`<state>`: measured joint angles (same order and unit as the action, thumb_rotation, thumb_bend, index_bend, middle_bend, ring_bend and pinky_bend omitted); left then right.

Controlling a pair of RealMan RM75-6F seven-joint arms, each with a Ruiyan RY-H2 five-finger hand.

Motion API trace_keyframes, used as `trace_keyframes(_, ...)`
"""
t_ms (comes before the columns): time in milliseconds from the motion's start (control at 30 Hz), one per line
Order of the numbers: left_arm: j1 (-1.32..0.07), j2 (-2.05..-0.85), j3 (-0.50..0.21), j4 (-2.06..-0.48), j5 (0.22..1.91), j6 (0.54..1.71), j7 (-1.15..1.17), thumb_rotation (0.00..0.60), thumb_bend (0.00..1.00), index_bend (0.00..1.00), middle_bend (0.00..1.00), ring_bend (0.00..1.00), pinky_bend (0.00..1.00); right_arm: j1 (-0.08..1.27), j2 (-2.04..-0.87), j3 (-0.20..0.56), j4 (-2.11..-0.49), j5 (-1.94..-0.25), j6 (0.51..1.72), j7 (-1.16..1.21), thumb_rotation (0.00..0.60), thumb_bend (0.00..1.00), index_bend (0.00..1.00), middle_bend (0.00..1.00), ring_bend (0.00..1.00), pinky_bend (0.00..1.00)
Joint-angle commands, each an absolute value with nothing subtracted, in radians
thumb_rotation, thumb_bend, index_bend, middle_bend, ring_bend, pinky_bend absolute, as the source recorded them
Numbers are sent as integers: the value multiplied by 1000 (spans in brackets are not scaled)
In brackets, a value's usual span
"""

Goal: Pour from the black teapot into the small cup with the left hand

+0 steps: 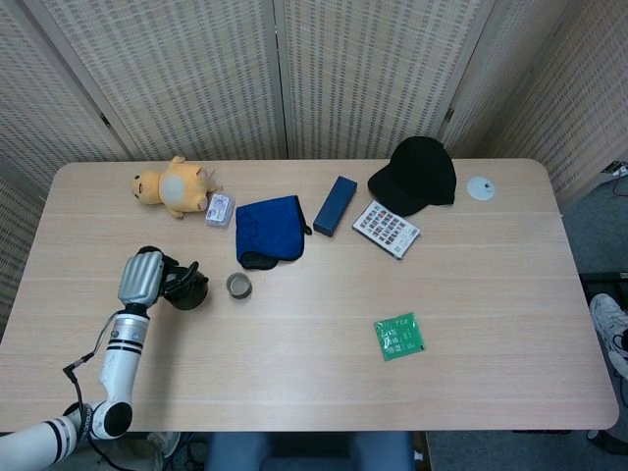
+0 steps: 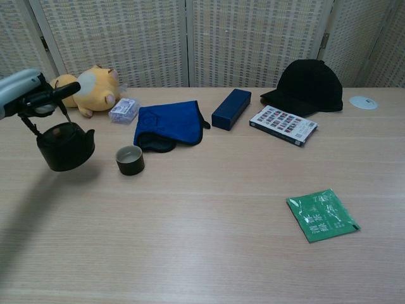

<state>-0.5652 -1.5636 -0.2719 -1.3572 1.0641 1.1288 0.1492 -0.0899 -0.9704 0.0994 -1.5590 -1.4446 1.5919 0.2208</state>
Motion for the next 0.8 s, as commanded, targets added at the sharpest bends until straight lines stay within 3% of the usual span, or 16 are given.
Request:
trace_keyframes(33, -563, -1560, -263, -1350, 1067, 1123, 154, 60, 211, 1000, 1000, 876, 238, -88, -971, 99, -1560, -1445, 1590, 218, 600, 144, 107, 156, 67, 96)
trace_keyframes(367, -567, -1541, -230, -1360, 1039, 1092, 255, 60, 203, 934, 931, 786, 223, -87, -971, 96, -1561, -1442, 1585, 212, 600, 144, 107, 156, 67, 96)
trace_keyframes(800, -577, -1552, -214, -1373, 1004, 1077, 333, 63, 199, 871, 879, 739, 198, -92, -973, 93, -1555, -1440, 1589, 218, 600, 144, 107, 156, 67, 96)
